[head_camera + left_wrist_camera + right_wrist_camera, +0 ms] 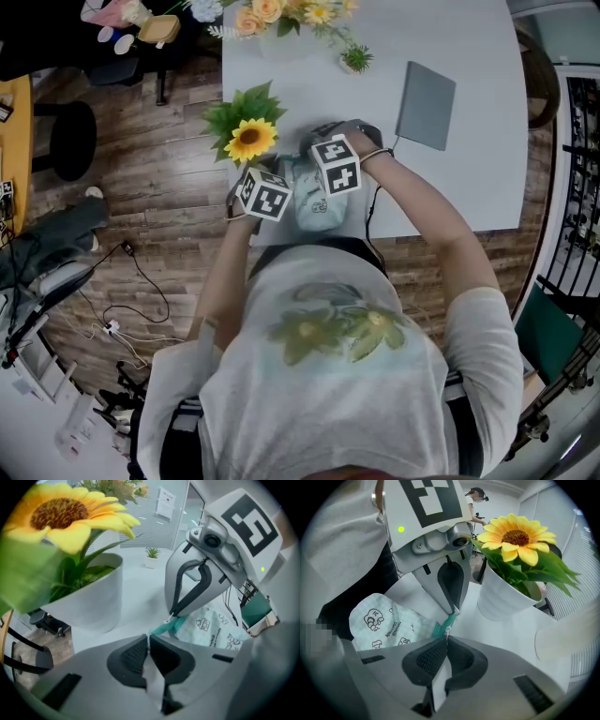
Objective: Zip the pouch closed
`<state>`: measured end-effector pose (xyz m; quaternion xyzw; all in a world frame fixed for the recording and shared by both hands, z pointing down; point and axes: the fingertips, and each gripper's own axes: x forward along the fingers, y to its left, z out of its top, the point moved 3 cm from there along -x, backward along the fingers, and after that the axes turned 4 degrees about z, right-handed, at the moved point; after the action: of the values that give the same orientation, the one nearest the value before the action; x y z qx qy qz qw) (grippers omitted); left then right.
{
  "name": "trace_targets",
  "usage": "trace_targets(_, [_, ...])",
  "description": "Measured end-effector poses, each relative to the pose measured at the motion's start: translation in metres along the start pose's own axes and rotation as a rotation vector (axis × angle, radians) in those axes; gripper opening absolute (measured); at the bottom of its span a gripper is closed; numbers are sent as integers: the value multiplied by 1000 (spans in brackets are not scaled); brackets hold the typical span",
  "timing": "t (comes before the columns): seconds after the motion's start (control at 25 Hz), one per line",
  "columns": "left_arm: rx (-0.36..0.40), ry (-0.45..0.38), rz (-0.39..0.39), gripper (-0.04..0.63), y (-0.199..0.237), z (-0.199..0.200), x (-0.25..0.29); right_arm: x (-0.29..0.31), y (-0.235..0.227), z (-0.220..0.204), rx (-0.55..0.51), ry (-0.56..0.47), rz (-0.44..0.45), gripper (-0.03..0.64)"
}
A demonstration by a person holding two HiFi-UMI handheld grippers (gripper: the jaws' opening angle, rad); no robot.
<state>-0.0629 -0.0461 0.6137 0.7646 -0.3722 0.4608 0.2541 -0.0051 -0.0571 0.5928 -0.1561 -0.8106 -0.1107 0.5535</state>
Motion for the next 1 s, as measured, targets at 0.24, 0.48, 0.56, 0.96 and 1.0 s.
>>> trace_targets(0.24, [-13, -4, 2, 23, 1, 0, 1, 0, 1, 0, 7, 9, -8, 18])
trace_targets(0.48, [-10, -5, 5, 23, 1, 0, 2, -1, 2, -5, 5, 21, -14, 17])
trace_targets(0.56, [-9, -5, 6, 23, 1, 0, 1, -2, 2, -6, 4, 21, -18, 17])
trace_targets(0.96, [-8, -5, 11, 23, 1, 0, 1, -4, 4, -8, -4, 28, -28, 18])
trace_targets(1.0, [-8, -5, 12, 23, 1, 0, 1, -4, 4, -9, -7, 31, -28, 18])
